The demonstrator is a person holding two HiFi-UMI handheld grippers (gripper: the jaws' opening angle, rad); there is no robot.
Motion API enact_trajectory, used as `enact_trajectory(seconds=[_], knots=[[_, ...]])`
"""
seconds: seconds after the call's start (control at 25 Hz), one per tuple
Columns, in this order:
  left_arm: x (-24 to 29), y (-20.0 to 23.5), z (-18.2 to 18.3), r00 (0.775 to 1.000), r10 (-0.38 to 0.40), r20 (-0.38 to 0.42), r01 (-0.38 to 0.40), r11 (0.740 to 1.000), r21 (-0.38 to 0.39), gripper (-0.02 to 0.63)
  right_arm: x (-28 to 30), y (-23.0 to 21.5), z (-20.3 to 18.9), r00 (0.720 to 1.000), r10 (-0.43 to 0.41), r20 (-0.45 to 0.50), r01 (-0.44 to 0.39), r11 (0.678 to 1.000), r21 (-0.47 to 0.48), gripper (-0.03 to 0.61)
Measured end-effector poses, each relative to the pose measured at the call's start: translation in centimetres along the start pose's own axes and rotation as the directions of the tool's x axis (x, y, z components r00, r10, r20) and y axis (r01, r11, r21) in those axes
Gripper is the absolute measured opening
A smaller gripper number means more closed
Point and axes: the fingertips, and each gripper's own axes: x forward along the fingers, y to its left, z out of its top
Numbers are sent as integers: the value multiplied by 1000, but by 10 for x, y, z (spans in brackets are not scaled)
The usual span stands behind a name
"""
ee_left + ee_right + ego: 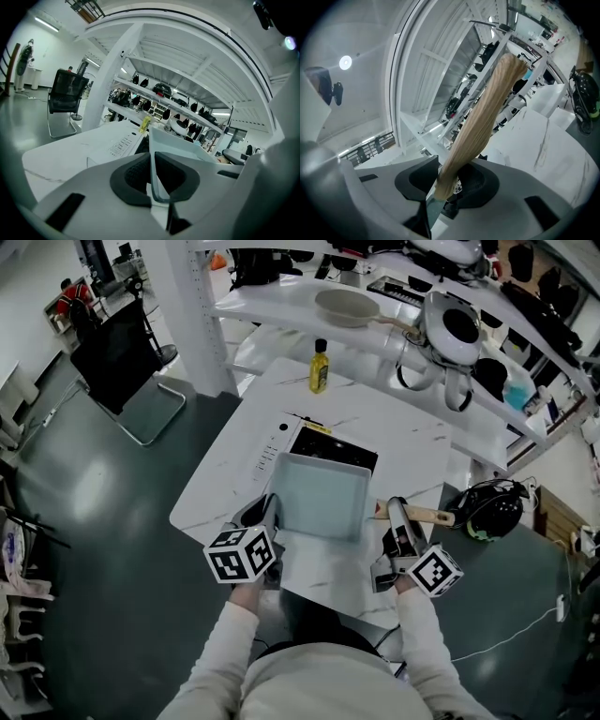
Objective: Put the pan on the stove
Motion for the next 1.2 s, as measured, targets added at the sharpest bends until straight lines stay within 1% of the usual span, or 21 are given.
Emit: enact_trajectory(seconds=[0.32, 0.56, 0.72, 1.08, 1.2], knots=[[38, 4, 16, 1000, 10, -8, -10, 1000, 10, 38, 34, -19, 14, 1000, -2, -9, 2, 1000, 2, 140], [62, 6, 19, 999, 23, -24, -22, 999, 27, 38, 52, -36, 20, 1000, -14, -15, 14, 1000, 19, 140], [75, 7, 21, 999, 28, -37, -27, 999, 34, 40, 62, -44, 24, 1000, -16, -21, 16, 1000, 12, 140], [94, 10, 22, 997, 37, -66, -33, 997, 63, 40, 75, -60, 23, 999, -34, -29, 35, 999, 42, 140], [97, 12, 19, 996, 41, -80, -36, 998, 58, 40, 76, -65, 22, 998, -46, -36, 47, 998, 33, 140]])
